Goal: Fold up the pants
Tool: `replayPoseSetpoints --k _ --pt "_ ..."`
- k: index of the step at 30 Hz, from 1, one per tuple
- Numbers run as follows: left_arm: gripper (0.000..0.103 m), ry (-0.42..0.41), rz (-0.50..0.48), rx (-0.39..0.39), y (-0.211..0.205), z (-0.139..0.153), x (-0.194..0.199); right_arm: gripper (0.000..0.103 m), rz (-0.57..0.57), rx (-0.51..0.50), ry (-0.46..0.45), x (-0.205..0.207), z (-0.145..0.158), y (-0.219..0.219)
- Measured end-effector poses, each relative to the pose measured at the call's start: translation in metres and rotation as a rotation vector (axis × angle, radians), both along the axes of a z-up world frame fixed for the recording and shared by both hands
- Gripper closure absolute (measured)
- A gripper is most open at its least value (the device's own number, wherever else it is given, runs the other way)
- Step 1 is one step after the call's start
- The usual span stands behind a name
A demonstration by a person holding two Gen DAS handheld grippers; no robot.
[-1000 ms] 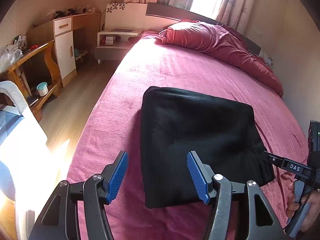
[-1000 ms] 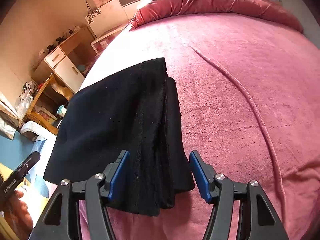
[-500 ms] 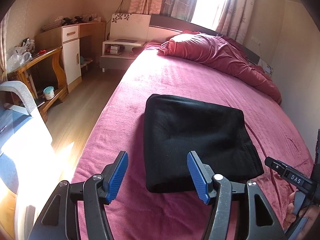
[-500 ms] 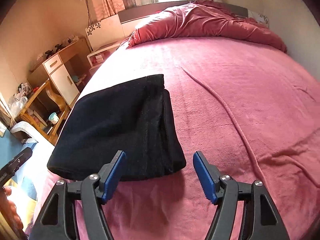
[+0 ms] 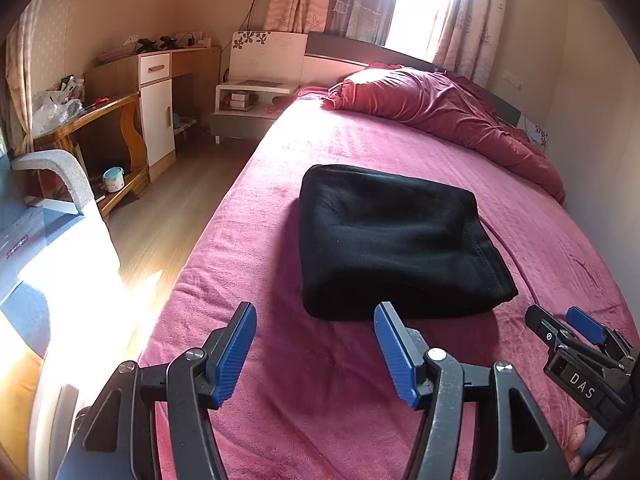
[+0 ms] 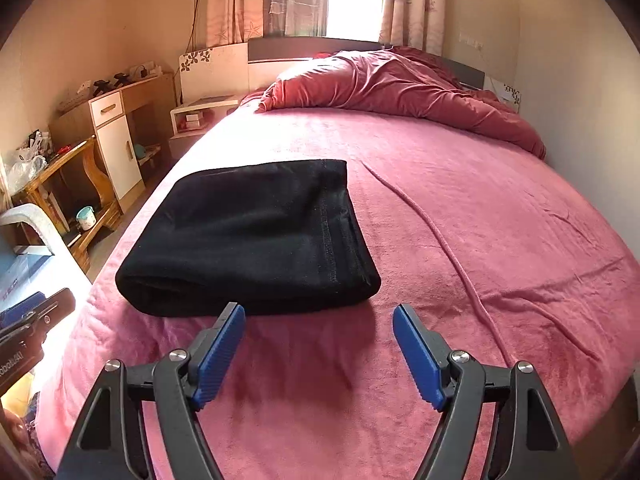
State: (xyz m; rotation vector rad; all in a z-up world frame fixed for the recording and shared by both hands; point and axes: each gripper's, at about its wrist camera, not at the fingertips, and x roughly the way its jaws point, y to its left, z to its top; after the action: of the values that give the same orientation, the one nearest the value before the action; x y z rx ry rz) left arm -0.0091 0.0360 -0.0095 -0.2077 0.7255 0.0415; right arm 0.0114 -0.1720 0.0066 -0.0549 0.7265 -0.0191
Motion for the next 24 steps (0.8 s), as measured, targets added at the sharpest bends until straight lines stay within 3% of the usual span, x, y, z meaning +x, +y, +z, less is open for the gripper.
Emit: replayPoseSetpoints --k 5,11,24 --pt "0.036 -0.03 -0.021 -0.003 -0.002 0.007 -0.004 0.026 -0.01 -0.007 -0.031 -0.01 0.01 0.001" --pt "0.036 -0.035 -0.008 0.046 -0.009 0.015 -0.003 0.026 -0.031 0.013 -0.062 -0.015 0.022 -0.002" --pt "0.036 -0.04 0.024 0.098 -0.015 0.018 -0.005 0.026 -0.019 0.015 -0.051 -0.016 0.019 -0.002"
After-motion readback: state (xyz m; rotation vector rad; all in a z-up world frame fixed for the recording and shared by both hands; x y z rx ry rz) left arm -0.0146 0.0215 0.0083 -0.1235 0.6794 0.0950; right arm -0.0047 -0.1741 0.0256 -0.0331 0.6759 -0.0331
